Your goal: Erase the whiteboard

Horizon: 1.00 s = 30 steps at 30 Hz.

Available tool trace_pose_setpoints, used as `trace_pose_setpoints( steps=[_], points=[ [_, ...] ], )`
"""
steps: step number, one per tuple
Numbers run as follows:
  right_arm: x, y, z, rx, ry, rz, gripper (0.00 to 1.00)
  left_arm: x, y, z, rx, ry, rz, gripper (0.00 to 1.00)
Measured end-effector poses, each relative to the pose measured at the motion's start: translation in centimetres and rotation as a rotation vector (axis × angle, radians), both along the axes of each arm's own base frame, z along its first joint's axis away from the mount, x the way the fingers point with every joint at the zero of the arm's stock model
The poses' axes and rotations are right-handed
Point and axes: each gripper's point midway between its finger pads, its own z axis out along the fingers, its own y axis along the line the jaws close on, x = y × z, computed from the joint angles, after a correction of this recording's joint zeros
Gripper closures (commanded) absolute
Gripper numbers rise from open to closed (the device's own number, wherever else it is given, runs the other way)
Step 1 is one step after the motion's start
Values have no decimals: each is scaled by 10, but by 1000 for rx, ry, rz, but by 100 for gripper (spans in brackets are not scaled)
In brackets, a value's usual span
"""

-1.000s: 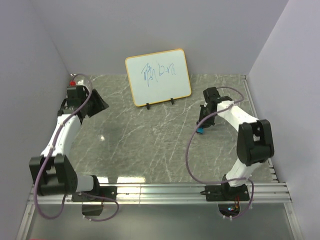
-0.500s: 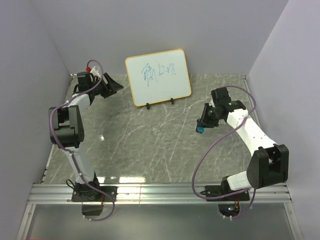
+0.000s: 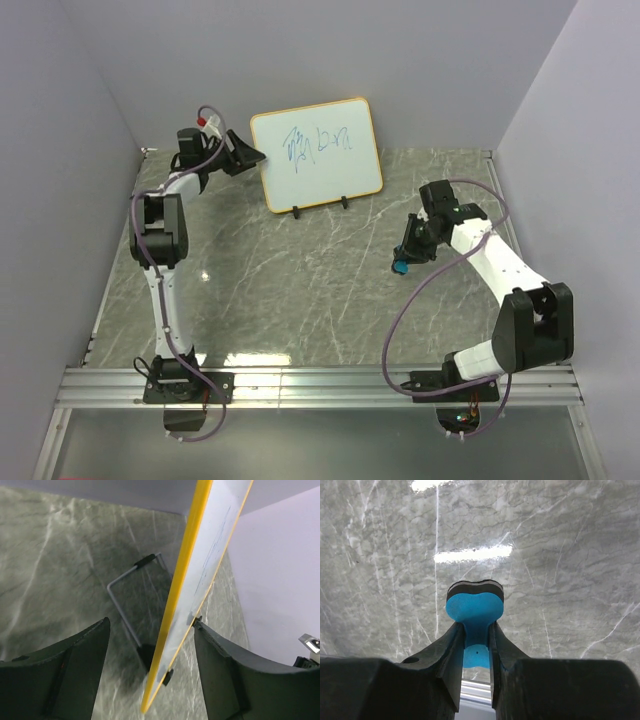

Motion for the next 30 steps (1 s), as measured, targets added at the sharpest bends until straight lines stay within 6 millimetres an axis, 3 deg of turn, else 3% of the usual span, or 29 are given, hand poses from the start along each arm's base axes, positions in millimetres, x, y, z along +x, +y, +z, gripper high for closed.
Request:
trace_pose_setpoints(
  steps=[7, 15, 20, 30],
  points=[
    [-1, 0, -7, -7, 27, -1, 100, 2, -32, -7, -60, -2, -71, 46],
    [-3, -4, -8, -30, 35, 14, 100, -12, -50, -10, -179, -4, -138, 67],
    [-5, -5, -10, -39, 46, 29, 100, -22, -56, -16, -208, -47, -193, 97],
    [-9, -7, -12, -49, 60, 50, 100, -47, -61, -18, -190, -133, -193, 100]
  ],
)
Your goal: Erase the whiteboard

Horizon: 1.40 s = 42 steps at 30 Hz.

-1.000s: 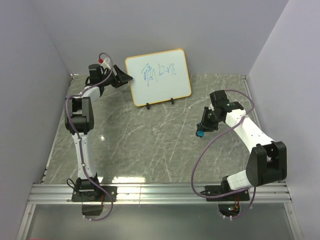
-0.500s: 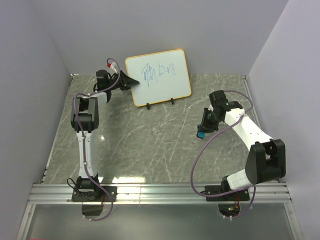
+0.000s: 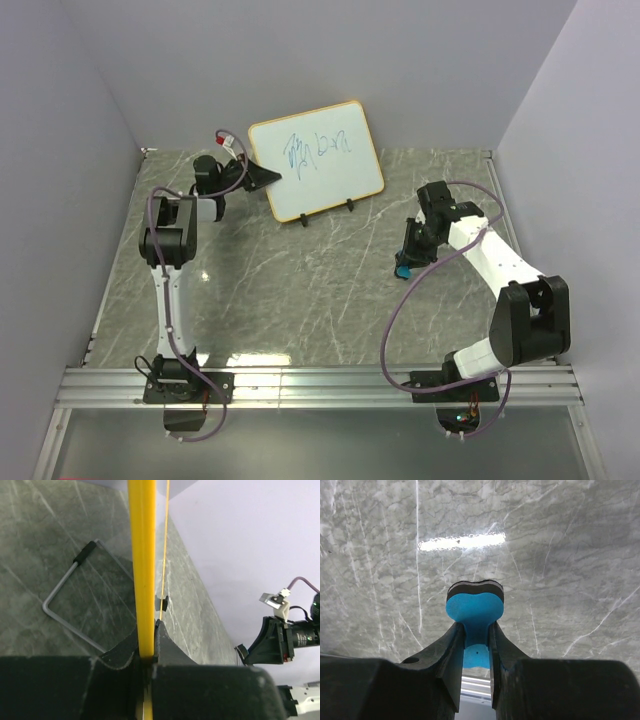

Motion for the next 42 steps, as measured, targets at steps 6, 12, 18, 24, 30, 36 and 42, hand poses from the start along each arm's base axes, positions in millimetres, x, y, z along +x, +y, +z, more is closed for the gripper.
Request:
trace_pose_setpoints(
  steps=[6, 12, 18, 24, 30, 36, 42],
  points=[
    [3, 4, 1, 20, -11, 6, 100, -21, 1, 11, 65, -5, 44, 100],
    [7, 9, 2, 50, -32, 15, 100, -56, 2, 8, 113, 9, 90, 100],
    [8, 15, -1, 81, -40, 26, 100, -103, -7, -12, 152, 37, 95, 100],
    [-1, 15, -1, 94, -55, 31, 100, -122, -30, -4, 174, 5, 105, 100],
    [-19, 12, 5, 111, -100, 35, 100, -175, -89, 3, 185, 11, -38, 100],
    [-40, 9, 14, 131, -155, 29, 100, -244, -114, 15, 204, 59, -183, 100],
    [-50, 7, 25, 144, -210, 30, 100, -264, -115, 22, 266, 76, -265, 100]
  ],
)
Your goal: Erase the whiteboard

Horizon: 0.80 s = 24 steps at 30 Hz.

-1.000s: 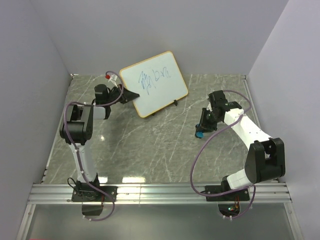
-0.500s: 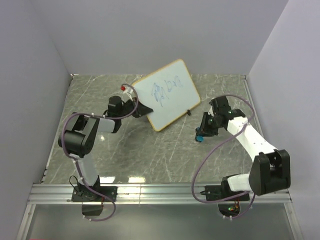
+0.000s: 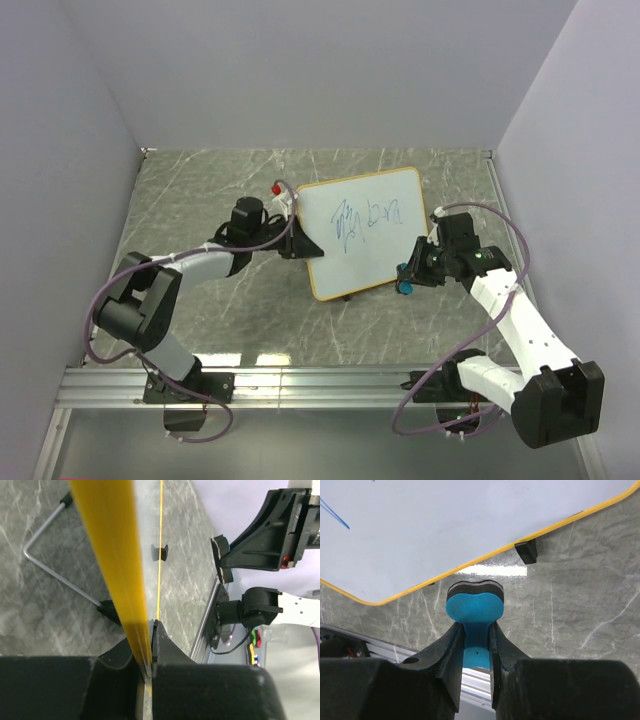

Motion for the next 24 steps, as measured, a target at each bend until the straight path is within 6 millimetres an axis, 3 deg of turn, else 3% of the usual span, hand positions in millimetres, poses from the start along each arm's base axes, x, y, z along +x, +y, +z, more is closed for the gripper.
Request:
trace_pose_setpoints(
  steps=[6, 14, 24],
  points=[
    [0, 0, 1, 1, -2, 0, 100, 23, -8, 8, 54, -12, -56, 100],
    [-2, -1, -1, -6, 8, -2, 100, 40, -6, -2, 69, -12, -88, 100],
    [-1, -1, 0, -3, 11, -17, 100, 18, 9, -19, 41, -39, 13, 100]
  ],
)
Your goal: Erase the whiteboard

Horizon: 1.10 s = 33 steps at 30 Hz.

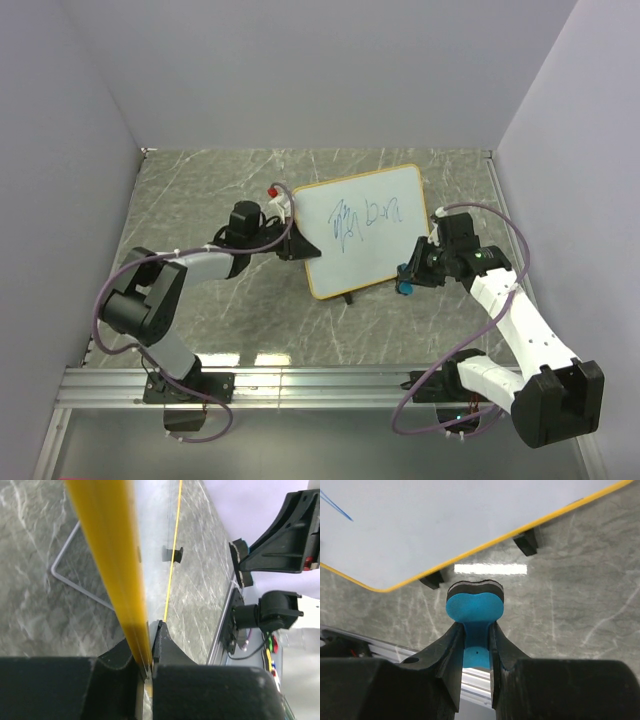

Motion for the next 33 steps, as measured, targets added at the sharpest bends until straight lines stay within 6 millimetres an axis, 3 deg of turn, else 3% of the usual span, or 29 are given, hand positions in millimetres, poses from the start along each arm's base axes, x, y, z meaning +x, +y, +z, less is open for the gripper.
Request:
trace_pose_setpoints(
  steps=[5, 14, 19, 26, 33],
  points=[
    [10, 13, 11, 78, -43, 7, 100, -6, -3, -2, 9, -12, 60, 100],
    [52, 51, 55, 273, -177, 46, 100, -10, -10, -4, 26, -17, 131, 100],
    [69, 83, 69, 316, -212, 115, 100, -12, -15, -5, 29, -14, 154, 100],
    [83, 143, 64, 336, -192, 226, 100, -16, -23, -7, 22, -11, 191, 100],
    [112, 185, 60, 312, -189, 259, 100, -20, -26, -11, 15, 8, 218, 100]
  ],
)
